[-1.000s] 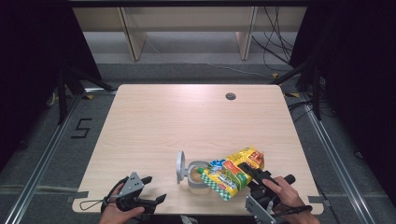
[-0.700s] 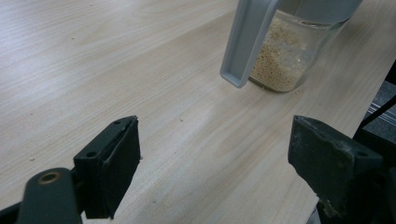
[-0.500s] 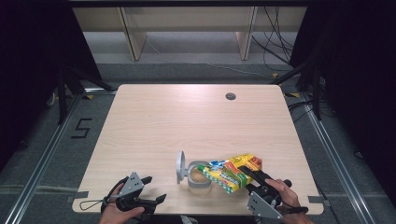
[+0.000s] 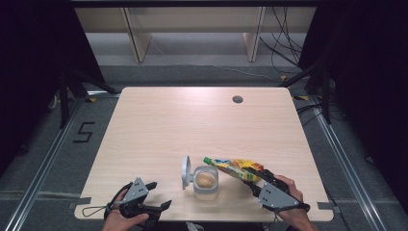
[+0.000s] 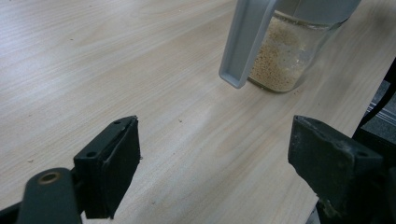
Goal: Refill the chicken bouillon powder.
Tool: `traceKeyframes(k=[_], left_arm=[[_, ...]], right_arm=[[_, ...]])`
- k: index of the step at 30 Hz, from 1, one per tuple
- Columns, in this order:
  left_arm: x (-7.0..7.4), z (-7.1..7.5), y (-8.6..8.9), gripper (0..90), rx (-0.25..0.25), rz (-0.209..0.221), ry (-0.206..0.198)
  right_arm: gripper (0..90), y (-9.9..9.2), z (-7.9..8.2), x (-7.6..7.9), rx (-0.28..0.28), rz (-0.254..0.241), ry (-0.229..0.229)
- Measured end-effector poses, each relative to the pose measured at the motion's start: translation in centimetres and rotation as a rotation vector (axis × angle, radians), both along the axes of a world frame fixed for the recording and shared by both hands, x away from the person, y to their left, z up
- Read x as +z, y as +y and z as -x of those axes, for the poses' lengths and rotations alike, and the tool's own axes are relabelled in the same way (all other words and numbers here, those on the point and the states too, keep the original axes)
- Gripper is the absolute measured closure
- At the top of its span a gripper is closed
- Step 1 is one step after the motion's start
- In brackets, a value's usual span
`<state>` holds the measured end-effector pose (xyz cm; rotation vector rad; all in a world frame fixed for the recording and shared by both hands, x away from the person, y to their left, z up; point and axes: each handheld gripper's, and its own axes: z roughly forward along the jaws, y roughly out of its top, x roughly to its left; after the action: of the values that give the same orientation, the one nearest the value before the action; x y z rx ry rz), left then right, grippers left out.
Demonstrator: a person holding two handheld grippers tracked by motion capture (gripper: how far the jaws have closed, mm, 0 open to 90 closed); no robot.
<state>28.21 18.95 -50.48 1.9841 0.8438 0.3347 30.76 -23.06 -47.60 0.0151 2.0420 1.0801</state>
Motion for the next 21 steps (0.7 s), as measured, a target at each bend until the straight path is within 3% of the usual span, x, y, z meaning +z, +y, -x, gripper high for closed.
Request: traceKeyframes(k=[3, 4, 10, 15, 17, 18, 19, 20, 21], left_arm=[[-0.1, 0.1, -0.1, 16.6, 0.017, 0.02, 0.017], [0.0, 0.1, 0.0, 16.6, 0.015, 0.01, 0.013], [0.0, 0.0, -0.1, 16.6, -0.005, -0.008, 0.001], [0.0, 0.1, -0.1, 16.6, 0.011, 0.014, 0.005], [0.0, 0.1, 0.0, 16.6, 0.002, 0.009, 0.0], [0.1, 0.0, 0.2, 16.6, -0.003, -0.022, -0.003], [0.1, 0.0, 0.1, 16.6, 0.003, -0.02, 0.003], [0.0, 0.2, -0.1, 16.6, 0.01, 0.012, 0.015], [0.1, 0.1, 0.0, 16.6, -0.002, -0.001, 0.0]], right_arm=[[69.0, -0.2, -0.5, -0.2, -0.016, -0.058, 0.039], [69.2, -0.3, -0.7, -0.2, -0.011, -0.086, 0.064], [70.9, -0.8, -2.4, -0.3, -0.026, -0.177, 0.106], [72.2, -1.2, -3.6, -0.8, -0.053, -0.19, 0.127], [72.6, -1.6, -3.7, -1.1, -0.062, -0.24, 0.163], [72.7, -1.9, -3.7, -1.1, -0.072, -0.251, 0.166], [72.7, -2.1, -3.8, -1.1, -0.067, -0.258, 0.17], [72.7, -2.3, -3.7, -1.2, -0.078, -0.27, 0.168], [72.7, -2.5, -3.6, -1.2, -0.094, -0.273, 0.174]])
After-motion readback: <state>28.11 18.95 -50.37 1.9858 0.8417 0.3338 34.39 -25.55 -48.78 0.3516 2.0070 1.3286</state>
